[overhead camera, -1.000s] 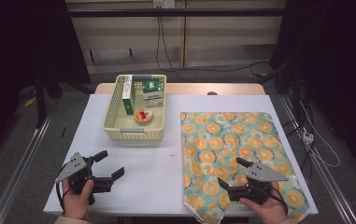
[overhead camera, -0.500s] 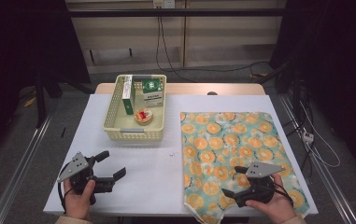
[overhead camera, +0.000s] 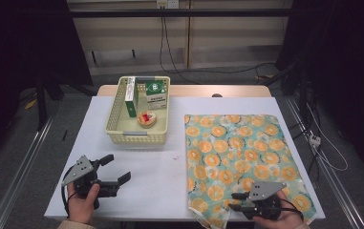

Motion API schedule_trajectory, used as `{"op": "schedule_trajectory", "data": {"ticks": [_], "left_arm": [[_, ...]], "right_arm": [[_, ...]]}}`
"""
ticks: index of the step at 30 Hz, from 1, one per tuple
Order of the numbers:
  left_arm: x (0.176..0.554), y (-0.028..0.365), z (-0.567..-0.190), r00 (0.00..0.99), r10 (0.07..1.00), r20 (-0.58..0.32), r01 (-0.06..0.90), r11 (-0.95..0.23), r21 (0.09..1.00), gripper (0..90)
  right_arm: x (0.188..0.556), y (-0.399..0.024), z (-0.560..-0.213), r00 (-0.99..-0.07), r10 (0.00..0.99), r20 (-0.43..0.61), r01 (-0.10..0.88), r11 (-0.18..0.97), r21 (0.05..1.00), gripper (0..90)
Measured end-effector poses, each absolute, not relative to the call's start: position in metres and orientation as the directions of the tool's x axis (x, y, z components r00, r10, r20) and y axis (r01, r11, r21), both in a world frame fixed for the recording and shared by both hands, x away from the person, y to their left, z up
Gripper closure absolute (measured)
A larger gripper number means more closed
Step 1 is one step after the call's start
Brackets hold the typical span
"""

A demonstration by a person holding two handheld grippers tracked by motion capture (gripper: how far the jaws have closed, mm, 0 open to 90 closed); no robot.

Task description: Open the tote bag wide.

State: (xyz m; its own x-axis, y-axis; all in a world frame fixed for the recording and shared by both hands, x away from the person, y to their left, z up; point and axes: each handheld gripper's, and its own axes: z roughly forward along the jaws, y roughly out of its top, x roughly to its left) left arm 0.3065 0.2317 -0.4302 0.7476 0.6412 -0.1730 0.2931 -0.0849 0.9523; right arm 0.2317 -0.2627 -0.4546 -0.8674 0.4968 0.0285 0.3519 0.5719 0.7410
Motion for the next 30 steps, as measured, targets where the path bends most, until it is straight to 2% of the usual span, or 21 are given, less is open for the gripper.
{"op": "schedule_trajectory", "data": {"ticks": [1,7,16,21,24,30], "left_arm": [[0.307,0.231,-0.43,0.747,0.641,-0.177,0.295,-0.081,0.952,4.7],[0.307,0.232,-0.43,0.746,0.644,-0.169,0.292,-0.089,0.952,4.7],[0.307,0.232,-0.43,0.741,0.649,-0.175,0.293,-0.078,0.953,4.7],[0.307,0.23,-0.431,0.749,0.639,-0.173,0.295,-0.089,0.951,4.7],[0.306,0.229,-0.43,0.749,0.639,-0.175,0.294,-0.085,0.952,4.7],[0.307,0.228,-0.432,0.748,0.639,-0.183,0.304,-0.085,0.949,4.7]], "right_arm": [[0.237,-0.259,-0.455,-0.868,0.496,0.03,0.353,0.571,0.741,89.9],[0.252,-0.246,-0.453,-0.847,0.53,0.038,0.383,0.56,0.735,90.0],[0.291,-0.231,-0.432,-0.784,0.613,0.097,0.435,0.431,0.791,90.0],[0.313,-0.229,-0.422,-0.759,0.642,0.104,0.462,0.419,0.782,90.0],[0.315,-0.226,-0.419,-0.776,0.62,0.118,0.46,0.429,0.777,90.0],[0.298,-0.216,-0.43,-0.81,0.563,0.161,0.461,0.443,0.769,88.7]]}}
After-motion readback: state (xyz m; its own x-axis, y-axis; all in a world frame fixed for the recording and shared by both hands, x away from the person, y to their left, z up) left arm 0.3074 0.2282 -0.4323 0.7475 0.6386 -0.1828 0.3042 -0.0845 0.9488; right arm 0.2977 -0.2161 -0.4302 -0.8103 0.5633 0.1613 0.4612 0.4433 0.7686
